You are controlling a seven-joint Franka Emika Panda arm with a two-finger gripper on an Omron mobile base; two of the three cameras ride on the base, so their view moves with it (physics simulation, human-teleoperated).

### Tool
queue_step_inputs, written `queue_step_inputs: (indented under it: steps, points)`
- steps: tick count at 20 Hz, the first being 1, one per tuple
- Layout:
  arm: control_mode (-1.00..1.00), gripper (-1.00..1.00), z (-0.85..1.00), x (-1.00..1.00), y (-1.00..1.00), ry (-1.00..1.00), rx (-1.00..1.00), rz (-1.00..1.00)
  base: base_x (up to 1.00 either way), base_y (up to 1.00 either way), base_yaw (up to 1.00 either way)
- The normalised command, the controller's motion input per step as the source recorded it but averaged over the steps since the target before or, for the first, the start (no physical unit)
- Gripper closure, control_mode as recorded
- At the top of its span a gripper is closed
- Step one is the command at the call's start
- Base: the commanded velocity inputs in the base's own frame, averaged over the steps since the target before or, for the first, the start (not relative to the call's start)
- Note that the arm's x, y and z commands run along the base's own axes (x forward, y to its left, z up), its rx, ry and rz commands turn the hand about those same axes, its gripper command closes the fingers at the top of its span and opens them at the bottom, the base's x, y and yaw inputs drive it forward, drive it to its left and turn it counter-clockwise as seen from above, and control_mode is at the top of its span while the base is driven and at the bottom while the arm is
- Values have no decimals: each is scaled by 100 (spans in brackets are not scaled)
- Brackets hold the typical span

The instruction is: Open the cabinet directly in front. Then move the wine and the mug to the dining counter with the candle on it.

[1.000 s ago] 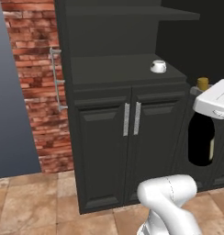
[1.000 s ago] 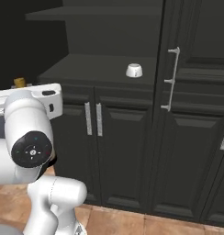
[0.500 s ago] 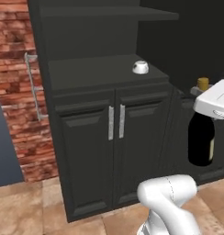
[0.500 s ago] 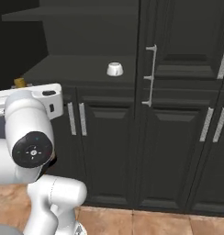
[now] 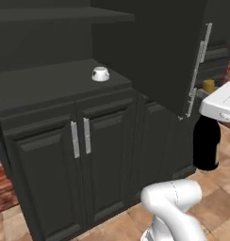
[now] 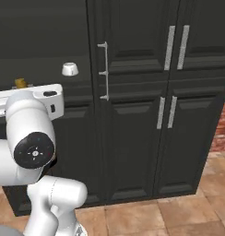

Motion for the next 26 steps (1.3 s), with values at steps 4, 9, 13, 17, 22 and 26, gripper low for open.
queue_step_inputs:
  steps: [4, 9, 13, 17, 22, 26]
  points:
    - [100, 100, 0, 0, 0, 0, 0, 0, -1, 0, -52]
    - [100, 100, 0, 0, 0, 0, 0, 0, -1, 0, -53]
    - [100, 100, 0, 0, 0, 0, 0, 0, 0, 0, -53]
    - [100, 100, 0, 0, 0, 0, 0, 0, -3, 0, -54]
    - [100, 100, 0, 0, 0, 0, 0, 0, -7, 0, -53]
    - [100, 100, 0, 0, 0, 0, 0, 0, -7, 0, -53]
